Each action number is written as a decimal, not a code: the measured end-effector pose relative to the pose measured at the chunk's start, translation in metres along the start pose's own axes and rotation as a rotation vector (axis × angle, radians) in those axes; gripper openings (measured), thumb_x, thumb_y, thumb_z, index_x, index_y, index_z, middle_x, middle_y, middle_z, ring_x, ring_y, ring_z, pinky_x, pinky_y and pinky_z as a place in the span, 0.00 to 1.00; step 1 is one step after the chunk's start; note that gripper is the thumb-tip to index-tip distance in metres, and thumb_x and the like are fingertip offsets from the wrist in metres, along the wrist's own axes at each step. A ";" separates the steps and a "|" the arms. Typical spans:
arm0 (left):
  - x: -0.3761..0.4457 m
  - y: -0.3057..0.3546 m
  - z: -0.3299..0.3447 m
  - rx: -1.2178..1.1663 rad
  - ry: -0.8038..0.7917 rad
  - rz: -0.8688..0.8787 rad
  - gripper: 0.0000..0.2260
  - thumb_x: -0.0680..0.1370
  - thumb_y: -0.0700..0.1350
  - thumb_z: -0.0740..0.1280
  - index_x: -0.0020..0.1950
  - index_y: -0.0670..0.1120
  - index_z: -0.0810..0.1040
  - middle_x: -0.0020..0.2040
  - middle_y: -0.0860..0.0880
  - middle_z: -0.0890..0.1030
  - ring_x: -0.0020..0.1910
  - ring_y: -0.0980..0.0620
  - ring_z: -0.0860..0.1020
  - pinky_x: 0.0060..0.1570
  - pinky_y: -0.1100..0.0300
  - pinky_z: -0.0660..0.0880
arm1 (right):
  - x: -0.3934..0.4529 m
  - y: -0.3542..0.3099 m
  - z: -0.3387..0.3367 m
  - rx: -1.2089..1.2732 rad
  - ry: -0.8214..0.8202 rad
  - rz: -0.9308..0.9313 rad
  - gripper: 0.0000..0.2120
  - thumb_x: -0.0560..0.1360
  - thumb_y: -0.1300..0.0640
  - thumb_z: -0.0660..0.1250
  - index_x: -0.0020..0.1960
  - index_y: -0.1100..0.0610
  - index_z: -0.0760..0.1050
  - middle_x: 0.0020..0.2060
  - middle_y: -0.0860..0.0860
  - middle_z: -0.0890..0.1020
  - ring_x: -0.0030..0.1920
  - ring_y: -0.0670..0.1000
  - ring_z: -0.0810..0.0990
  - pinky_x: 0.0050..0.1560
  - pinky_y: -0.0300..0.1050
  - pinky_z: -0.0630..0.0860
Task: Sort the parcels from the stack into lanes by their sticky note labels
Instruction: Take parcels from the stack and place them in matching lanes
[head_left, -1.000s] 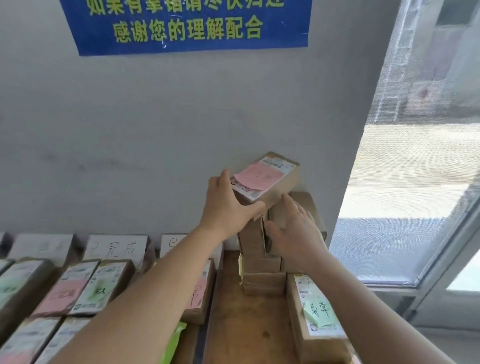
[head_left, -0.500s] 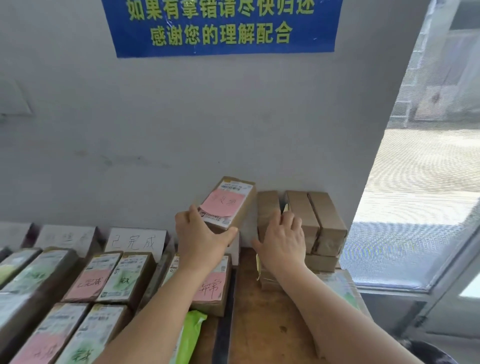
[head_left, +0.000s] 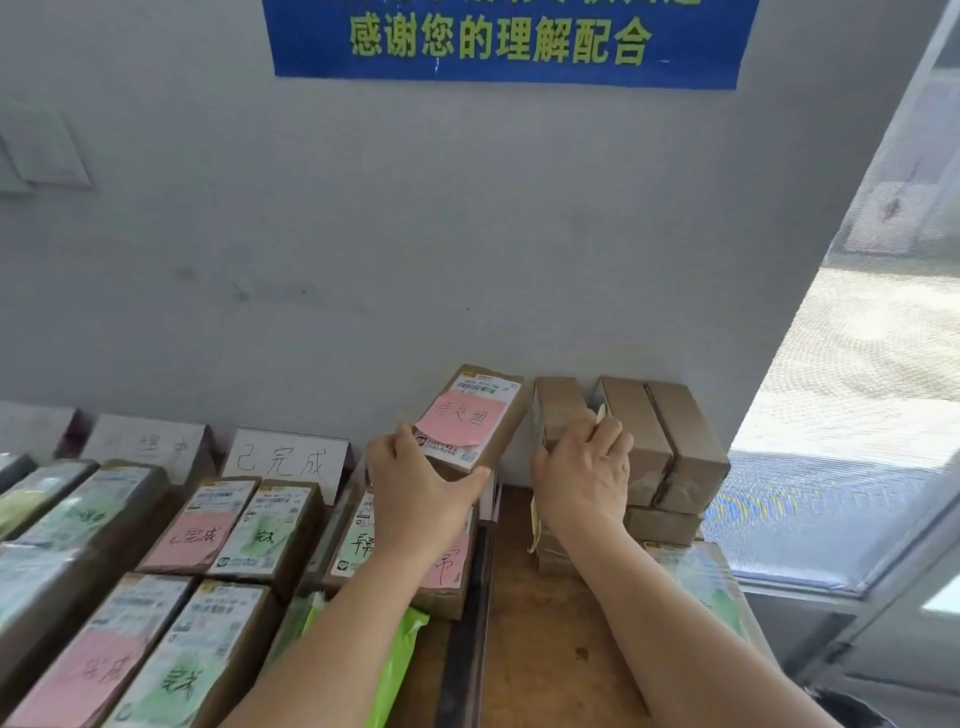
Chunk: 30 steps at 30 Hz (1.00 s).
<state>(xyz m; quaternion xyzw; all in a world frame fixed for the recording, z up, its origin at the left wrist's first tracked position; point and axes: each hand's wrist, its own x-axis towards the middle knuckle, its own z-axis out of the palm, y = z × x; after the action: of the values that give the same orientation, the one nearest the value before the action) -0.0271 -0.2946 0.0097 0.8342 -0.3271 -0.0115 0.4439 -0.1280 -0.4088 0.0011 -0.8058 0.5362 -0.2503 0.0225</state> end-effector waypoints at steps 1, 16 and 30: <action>-0.002 -0.001 0.000 -0.002 0.005 -0.002 0.38 0.66 0.59 0.75 0.69 0.47 0.62 0.61 0.48 0.63 0.60 0.49 0.69 0.50 0.60 0.72 | -0.004 -0.001 -0.003 0.032 0.002 0.017 0.25 0.77 0.47 0.56 0.67 0.61 0.56 0.60 0.58 0.62 0.56 0.57 0.61 0.60 0.48 0.64; -0.055 -0.001 -0.025 -0.127 0.104 -0.075 0.41 0.64 0.56 0.77 0.70 0.43 0.62 0.64 0.46 0.62 0.65 0.47 0.63 0.57 0.58 0.67 | -0.087 0.028 -0.051 0.908 -0.179 0.353 0.23 0.80 0.51 0.52 0.74 0.52 0.56 0.63 0.57 0.66 0.50 0.48 0.65 0.51 0.44 0.64; -0.108 0.000 -0.047 -0.132 0.148 -0.074 0.46 0.63 0.55 0.79 0.72 0.45 0.58 0.65 0.47 0.63 0.66 0.48 0.65 0.63 0.56 0.67 | -0.126 0.027 -0.060 1.099 -0.315 0.230 0.20 0.78 0.49 0.61 0.69 0.44 0.62 0.50 0.45 0.80 0.46 0.43 0.80 0.31 0.31 0.72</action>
<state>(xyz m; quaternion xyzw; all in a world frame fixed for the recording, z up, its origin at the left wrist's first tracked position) -0.0979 -0.2001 0.0084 0.8132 -0.2607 0.0121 0.5202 -0.2143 -0.2962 -0.0028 -0.6399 0.4017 -0.3652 0.5439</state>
